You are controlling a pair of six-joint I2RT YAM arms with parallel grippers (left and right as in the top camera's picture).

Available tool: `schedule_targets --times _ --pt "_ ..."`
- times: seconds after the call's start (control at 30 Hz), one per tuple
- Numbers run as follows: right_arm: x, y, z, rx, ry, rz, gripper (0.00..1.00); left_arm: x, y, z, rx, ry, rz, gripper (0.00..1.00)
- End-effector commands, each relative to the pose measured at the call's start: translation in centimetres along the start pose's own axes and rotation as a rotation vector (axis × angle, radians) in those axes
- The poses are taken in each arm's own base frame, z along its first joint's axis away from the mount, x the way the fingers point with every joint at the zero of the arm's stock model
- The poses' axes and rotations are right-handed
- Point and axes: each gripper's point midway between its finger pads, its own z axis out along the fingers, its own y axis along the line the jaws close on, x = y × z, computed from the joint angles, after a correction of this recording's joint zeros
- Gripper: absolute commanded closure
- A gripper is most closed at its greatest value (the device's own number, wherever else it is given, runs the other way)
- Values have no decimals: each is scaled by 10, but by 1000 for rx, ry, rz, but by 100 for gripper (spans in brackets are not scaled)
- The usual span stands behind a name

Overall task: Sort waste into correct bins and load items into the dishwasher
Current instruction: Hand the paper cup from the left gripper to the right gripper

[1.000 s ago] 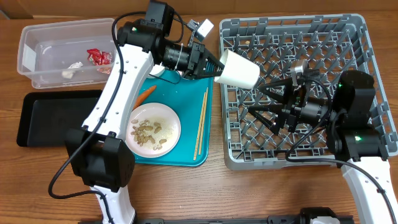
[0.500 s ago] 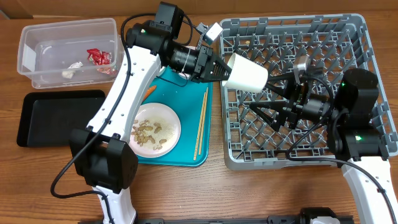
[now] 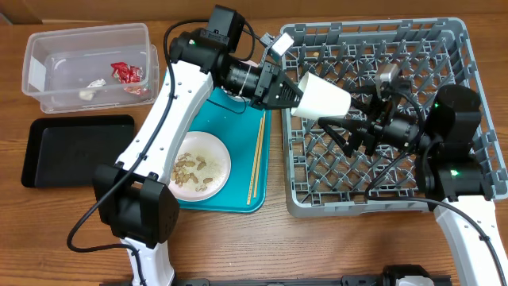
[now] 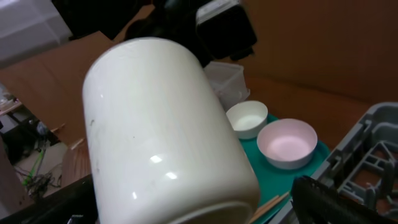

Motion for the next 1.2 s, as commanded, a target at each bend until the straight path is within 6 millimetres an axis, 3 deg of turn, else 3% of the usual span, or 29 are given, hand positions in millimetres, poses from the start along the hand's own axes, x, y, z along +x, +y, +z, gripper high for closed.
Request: schedule_targets --times 0.0,0.13,0.27,0.53,0.77,0.83,0.9,0.97,1.03,1.17 --pt "-13 20 -2 -101 -22 -62 0 1 -9 0 23 2 10 96" --pt "-14 43 -5 -236 -24 -96 4 0 -6 0 3 -1 10 96" --pt "-14 44 -6 -243 -23 -94 15 0 -6 0 3 -1 11 96" --pt "-12 44 -6 -241 -15 -73 22 -1 -6 0 5 -3 20 96" --pt "-12 44 -6 -240 -15 -73 44 -1 -6 0 4 -3 20 94" --pt "-12 44 -6 -240 -15 -74 47 -1 -6 0 4 -3 21 86" --pt "-12 44 -6 -240 -15 -73 49 -1 -5 0 -5 -4 21 62" --pt "-12 43 -6 -238 -15 -73 49 -2 3 0 -48 -9 20 53" --pt "-12 41 -5 -222 -15 -61 49 -3 16 -1 -126 -17 8 50" --pt "-9 20 -2 -105 -7 32 51 -5 63 -25 -405 -69 -78 45"
